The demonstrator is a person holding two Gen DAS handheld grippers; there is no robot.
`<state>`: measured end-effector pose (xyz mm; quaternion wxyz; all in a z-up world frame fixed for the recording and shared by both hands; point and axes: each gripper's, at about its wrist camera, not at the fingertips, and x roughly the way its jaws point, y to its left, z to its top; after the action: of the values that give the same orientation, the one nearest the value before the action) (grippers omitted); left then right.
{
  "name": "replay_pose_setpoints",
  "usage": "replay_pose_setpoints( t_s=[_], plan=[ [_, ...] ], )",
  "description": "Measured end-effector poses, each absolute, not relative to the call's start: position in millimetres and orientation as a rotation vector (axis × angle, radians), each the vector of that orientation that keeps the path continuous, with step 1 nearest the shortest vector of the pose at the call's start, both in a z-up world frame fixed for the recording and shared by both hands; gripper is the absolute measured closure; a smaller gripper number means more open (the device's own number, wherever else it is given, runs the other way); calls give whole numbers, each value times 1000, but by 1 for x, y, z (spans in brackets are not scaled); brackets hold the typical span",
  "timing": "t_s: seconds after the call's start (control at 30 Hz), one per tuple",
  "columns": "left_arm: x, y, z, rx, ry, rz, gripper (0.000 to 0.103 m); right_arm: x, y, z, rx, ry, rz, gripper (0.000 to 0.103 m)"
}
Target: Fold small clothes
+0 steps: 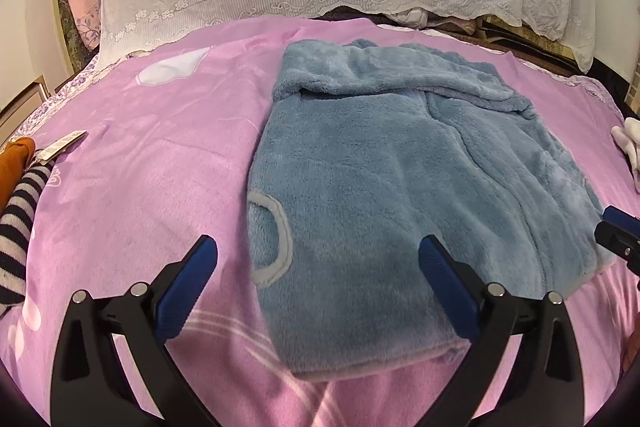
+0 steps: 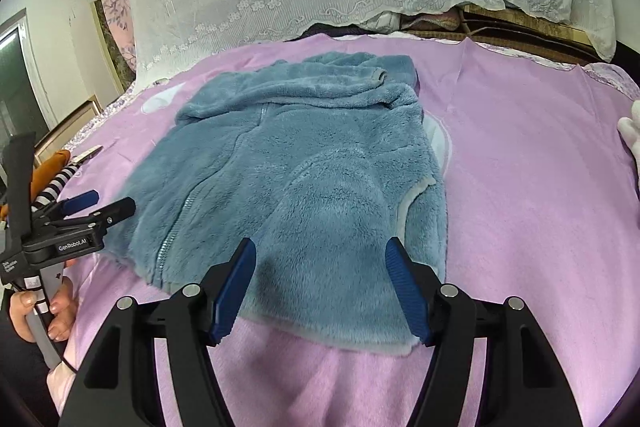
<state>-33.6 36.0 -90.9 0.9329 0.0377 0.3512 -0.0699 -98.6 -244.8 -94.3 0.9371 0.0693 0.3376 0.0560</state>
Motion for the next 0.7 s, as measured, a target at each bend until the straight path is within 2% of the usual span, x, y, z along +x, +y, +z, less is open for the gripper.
replay_pose_setpoints(
  t_s=[0.4,0.7],
  plan=[
    [-46,35,-94,47,751,-256,5,-116,-267,-89,238,641,92,35],
    [-24,73,-106,-249,890,-458,5,-123,-290,-88,304,621,33,35]
  ],
)
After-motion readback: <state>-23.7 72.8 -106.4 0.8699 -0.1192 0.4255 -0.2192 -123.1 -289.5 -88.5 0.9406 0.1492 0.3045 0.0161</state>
